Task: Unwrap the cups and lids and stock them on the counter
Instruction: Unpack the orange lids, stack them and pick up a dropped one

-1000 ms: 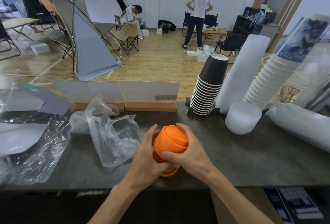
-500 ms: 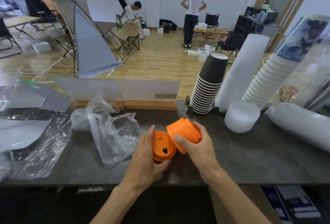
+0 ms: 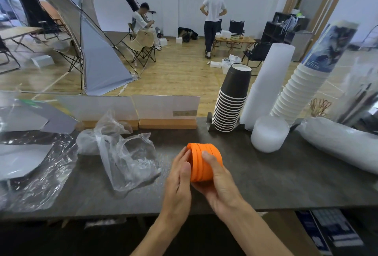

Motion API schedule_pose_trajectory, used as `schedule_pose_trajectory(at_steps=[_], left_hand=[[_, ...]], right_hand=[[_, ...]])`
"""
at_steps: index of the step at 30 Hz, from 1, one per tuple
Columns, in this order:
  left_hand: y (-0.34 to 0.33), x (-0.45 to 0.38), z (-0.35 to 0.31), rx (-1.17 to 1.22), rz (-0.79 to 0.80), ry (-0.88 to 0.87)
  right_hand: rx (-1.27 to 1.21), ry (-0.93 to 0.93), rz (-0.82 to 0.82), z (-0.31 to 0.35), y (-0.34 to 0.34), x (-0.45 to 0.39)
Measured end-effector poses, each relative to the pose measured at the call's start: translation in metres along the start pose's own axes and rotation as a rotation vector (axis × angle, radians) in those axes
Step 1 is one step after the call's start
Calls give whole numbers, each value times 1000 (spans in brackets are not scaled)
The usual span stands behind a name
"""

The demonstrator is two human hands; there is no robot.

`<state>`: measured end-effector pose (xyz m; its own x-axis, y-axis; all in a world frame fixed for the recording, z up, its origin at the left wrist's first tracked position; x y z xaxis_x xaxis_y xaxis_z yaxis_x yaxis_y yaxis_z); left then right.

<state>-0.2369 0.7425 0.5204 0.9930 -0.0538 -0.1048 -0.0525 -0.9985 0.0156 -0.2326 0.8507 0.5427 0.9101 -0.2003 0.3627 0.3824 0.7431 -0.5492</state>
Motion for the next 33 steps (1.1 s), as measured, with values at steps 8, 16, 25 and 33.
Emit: schedule_pose_trajectory(at_steps=[8,16,25,33], left_hand=[[14,-6,-7,-218,-47,-117],[15,-6,-20,-285,12,-149],[19,-14,-11,-352,202,-169],[-7,-37,5,-503,234,-69]], right_hand=[[-278,-140,27,1,-2,11],[-334,-242,136,0,3,14],[-166,-101,136,16,18,13],[1063,592,112,40,31,-6]])
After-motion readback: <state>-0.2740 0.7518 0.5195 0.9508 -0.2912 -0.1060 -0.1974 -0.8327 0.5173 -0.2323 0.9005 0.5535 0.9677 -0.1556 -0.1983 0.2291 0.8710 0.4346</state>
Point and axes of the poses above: each hand's wrist, its own x-axis away from the middle knuckle, its own y-axis out of the back of the hand, z = x × y, the point moved 2 cm from there along -x, towards the middle knuckle, and after that the axes turned 7 degrees about y, right-handed, at the moved point
